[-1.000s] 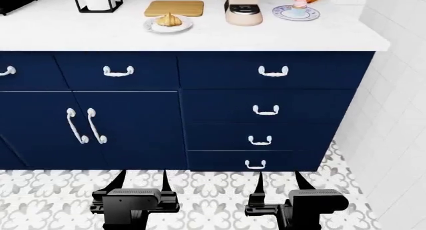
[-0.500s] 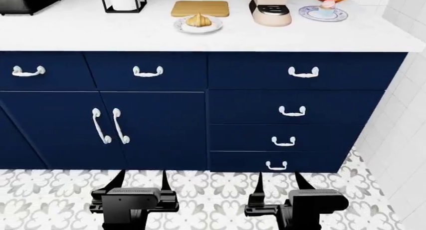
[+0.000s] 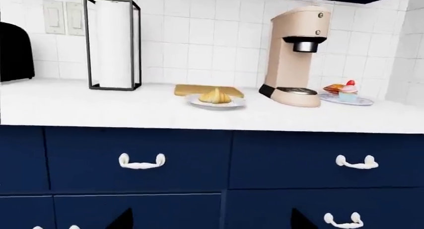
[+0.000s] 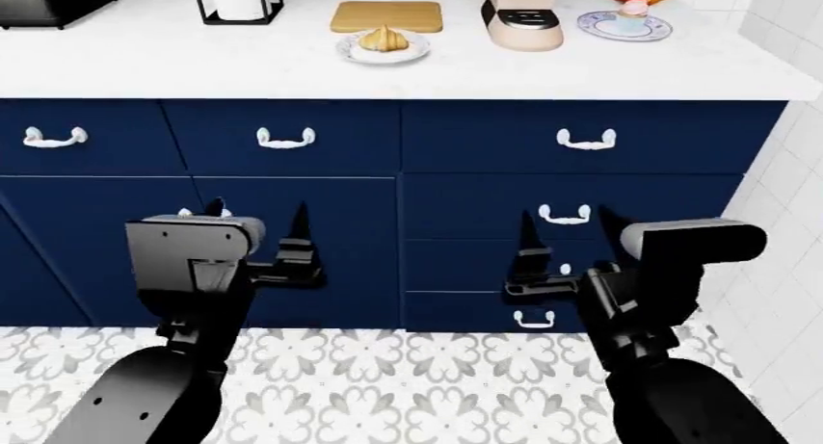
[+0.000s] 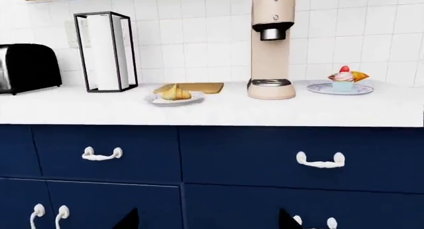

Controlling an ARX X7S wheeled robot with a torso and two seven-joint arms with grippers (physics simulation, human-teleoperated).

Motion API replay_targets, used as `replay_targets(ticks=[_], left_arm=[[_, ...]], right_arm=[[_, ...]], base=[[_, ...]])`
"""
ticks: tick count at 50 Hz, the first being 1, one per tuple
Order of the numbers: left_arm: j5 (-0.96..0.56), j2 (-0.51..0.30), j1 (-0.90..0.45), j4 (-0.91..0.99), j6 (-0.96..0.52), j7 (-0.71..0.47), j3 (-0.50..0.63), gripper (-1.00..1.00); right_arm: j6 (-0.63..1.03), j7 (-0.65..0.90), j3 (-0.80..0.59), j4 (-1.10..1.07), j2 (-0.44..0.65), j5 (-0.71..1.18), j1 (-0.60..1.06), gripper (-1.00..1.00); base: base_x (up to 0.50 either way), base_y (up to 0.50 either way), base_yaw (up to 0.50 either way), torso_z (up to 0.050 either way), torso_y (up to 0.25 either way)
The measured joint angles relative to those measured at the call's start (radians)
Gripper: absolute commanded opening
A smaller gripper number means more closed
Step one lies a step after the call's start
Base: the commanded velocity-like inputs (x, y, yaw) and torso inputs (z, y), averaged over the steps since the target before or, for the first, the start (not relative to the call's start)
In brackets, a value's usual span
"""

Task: From the different types of pastries on the counter, select a croissant and place it on the cutting board. Then retrieve a jar of jam from the cabinet and place it alongside the croissant on the cutting board.

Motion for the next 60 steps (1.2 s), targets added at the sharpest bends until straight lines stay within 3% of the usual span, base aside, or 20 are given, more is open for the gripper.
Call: replay_targets(ticks=[10,24,47,60], left_arm=[[-0.065,-0.020,-0.261,-0.031,-0.157,0.008,0.000,1.00],[-0.083,-0.018,-0.520,-0.148,-0.267,0.009,0.027,1.00],[-0.077,-0.032,-0.662,-0.228,-0.290,0.014,0.043,1.00],[-0.082,-0.041,-0.696,-0.225,-0.300,0.012,0.045,1.00]], right_arm=[[0.206,-0.015,0.005,-0.002,0.028,0.109,0.300,1.00],[0.310,-0.060,-0.001,0.074,0.056,0.168,0.549,1.00],[0.351,-0.099,-0.036,0.154,0.075,0.184,0.739,1.00],[0.380,-0.102,-0.039,0.141,0.090,0.203,0.778,1.00]], base=[[0.01,0.00,0.00,0.000,0.000],[0.31,0.00,0.00,0.000,0.000],[0.49,0.00,0.00,0.000,0.000],[0.48,0.29,0.00,0.000,0.001]])
